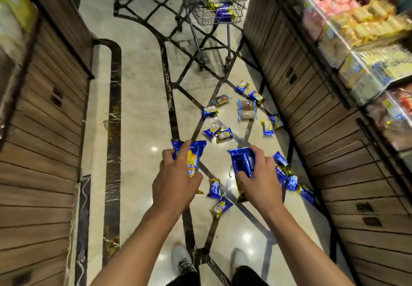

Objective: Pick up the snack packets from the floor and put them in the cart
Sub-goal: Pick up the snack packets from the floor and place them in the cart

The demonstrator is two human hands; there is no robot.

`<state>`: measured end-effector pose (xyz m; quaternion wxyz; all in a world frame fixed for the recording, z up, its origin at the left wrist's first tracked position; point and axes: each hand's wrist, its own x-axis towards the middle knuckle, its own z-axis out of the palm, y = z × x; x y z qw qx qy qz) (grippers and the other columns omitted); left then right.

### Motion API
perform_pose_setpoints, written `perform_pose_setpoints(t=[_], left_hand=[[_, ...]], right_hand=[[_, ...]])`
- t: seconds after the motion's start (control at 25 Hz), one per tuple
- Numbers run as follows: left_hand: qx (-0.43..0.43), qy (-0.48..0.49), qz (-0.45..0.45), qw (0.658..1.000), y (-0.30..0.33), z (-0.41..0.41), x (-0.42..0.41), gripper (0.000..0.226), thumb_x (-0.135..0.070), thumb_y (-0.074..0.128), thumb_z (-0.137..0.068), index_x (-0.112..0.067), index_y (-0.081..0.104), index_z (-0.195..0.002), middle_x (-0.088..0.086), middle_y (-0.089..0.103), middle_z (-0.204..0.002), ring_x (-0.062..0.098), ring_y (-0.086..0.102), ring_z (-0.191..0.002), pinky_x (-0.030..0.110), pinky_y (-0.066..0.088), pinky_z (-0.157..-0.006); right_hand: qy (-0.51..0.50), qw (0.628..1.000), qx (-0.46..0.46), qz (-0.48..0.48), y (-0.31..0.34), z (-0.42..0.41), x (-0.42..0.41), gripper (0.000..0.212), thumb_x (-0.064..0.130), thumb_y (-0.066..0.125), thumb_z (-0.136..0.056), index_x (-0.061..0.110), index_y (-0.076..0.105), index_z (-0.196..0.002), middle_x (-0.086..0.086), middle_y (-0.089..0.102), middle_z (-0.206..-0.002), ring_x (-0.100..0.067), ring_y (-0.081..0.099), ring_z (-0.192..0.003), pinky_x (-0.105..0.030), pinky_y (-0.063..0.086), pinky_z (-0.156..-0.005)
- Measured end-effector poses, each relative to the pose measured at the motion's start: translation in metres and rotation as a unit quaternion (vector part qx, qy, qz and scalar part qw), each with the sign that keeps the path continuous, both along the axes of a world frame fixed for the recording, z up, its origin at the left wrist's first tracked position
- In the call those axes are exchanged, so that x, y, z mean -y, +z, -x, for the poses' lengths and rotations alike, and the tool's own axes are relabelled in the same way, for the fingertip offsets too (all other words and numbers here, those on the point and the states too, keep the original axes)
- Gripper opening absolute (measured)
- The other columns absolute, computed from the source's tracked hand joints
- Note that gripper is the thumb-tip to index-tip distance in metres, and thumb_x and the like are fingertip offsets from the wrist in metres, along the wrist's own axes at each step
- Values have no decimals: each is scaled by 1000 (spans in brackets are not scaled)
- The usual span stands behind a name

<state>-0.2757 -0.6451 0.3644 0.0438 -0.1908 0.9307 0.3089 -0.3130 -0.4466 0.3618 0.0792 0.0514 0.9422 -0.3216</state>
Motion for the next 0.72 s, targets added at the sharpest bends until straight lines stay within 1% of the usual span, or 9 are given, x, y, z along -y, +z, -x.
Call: perform_pose_setpoints(t=[0.16, 0.28, 0.36, 0.52, 0.64, 0.72], left_hand=[[-8, 18, 0, 1000, 31, 17, 70, 78, -34, 63, -82, -46, 22, -148, -3, 34, -129, 24, 56, -109, 39, 54, -77], [-16, 29, 5, 999, 46, 46, 104, 79, -35, 63, -83, -44, 22, -149, -2, 34, -130, 24, 55, -110, 39, 53, -79], [-21, 33, 8, 999, 50, 70, 124, 80, -35, 64, -82, -44, 22, -149, -2, 34, -128, 24, 55, -109, 41, 54, -81], [-31, 43, 6, 999, 49, 144, 168, 79, -34, 65, -82, -44, 24, -148, -2, 35, -126, 23, 57, -104, 42, 55, -81], [-27, 47, 15, 998, 56, 208, 195, 77, -33, 65, -82, -43, 25, -148, -2, 36, -127, 24, 58, -101, 38, 53, -77], [-28, 52, 21, 998, 62, 250, 210, 77, -32, 64, -82, -41, 25, -148, -1, 37, -128, 25, 58, -101, 39, 53, -77]], right_hand=[[29, 999, -12, 3, 31, 33, 73, 70, 30, 66, -81, 40, 31, -141, 0, 42, -123, -22, 53, -105, -36, 50, -77], [46, 999, -28, 11, 45, 68, 117, 70, 32, 65, -82, 41, 30, -142, 0, 42, -123, -22, 52, -108, -39, 51, -83], [60, 997, -38, 16, 49, 95, 143, 69, 32, 65, -82, 41, 30, -142, -1, 42, -123, -21, 52, -108, -38, 50, -83], [67, 996, -53, 38, 46, 165, 200, 68, 30, 65, -81, 41, 32, -139, -3, 43, -124, -23, 53, -108, -43, 51, -88], [82, 995, -43, 47, 47, 222, 237, 69, 30, 64, -81, 41, 31, -141, -1, 41, -125, -21, 54, -106, -42, 52, -86], [96, 993, -49, 57, 52, 261, 257, 69, 29, 63, -81, 40, 32, -141, -1, 42, -126, -22, 54, -108, -41, 52, -87]])
